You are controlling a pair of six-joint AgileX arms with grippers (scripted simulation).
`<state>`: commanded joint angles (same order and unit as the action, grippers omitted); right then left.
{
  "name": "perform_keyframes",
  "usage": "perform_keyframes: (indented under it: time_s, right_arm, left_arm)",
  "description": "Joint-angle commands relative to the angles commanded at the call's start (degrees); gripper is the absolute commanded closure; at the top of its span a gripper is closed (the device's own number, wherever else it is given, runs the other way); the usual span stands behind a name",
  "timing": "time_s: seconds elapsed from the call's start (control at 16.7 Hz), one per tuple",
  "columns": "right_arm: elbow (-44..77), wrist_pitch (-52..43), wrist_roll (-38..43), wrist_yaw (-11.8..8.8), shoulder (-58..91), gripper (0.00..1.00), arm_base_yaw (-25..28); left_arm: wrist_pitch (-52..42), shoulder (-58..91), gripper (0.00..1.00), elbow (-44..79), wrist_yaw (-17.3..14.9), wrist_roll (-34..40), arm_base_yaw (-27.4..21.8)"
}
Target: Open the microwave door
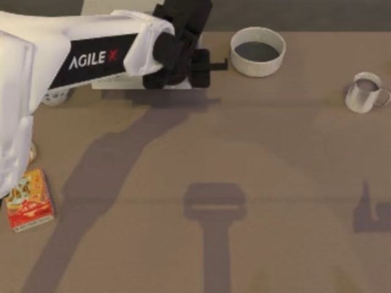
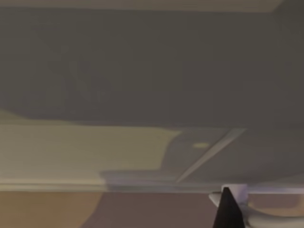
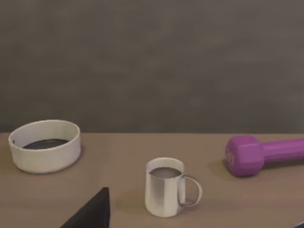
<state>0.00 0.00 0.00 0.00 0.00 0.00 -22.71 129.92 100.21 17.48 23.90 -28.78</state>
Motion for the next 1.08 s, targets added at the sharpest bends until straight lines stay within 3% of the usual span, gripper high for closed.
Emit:
perform_keyframes:
  time_s: [0.18,1.08]
  right_arm:
    - [0.0,0.0,0.0,0.0,0.0,0.00,0.0]
    - [0.0,0.0,0.0,0.0,0.0,0.00,0.0]
  left_arm:
    - [-0.5,-1.7,1.00,-3.2,-1.0,0.2,-1.9]
    - [3.1,-5.4,1.00,-8.9,1.1,1.4,-1.6]
